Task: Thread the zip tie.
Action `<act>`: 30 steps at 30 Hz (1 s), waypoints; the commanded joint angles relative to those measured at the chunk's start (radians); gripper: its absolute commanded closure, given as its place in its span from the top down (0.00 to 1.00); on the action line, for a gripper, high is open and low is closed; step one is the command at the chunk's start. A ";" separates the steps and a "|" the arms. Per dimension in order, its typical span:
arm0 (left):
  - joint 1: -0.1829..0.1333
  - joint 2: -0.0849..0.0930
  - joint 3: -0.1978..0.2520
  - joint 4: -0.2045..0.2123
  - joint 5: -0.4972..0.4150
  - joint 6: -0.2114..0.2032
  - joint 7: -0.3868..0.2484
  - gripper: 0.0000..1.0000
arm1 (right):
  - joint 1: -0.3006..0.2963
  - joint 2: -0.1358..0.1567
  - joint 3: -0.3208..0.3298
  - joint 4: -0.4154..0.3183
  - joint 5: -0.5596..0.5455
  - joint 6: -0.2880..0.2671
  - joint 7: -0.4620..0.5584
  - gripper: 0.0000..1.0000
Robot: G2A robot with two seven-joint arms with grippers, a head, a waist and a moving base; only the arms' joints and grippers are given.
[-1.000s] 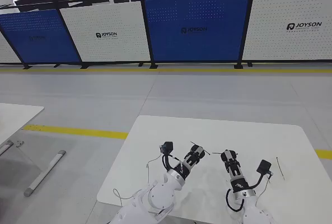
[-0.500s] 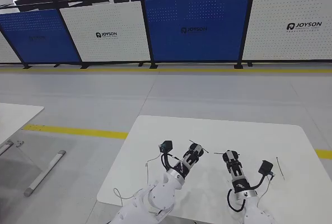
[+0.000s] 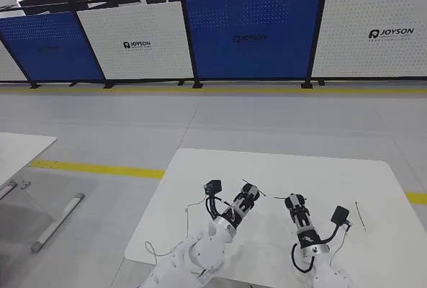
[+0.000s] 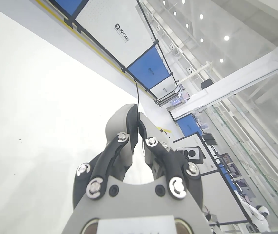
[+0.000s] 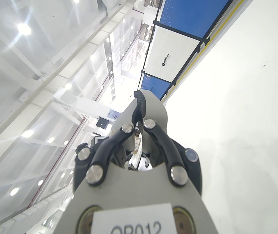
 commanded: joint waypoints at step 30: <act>0.000 0.000 0.000 0.000 0.000 0.000 0.000 0.00 | 0.031 -0.022 -0.022 0.035 -0.016 0.007 -0.008 0.00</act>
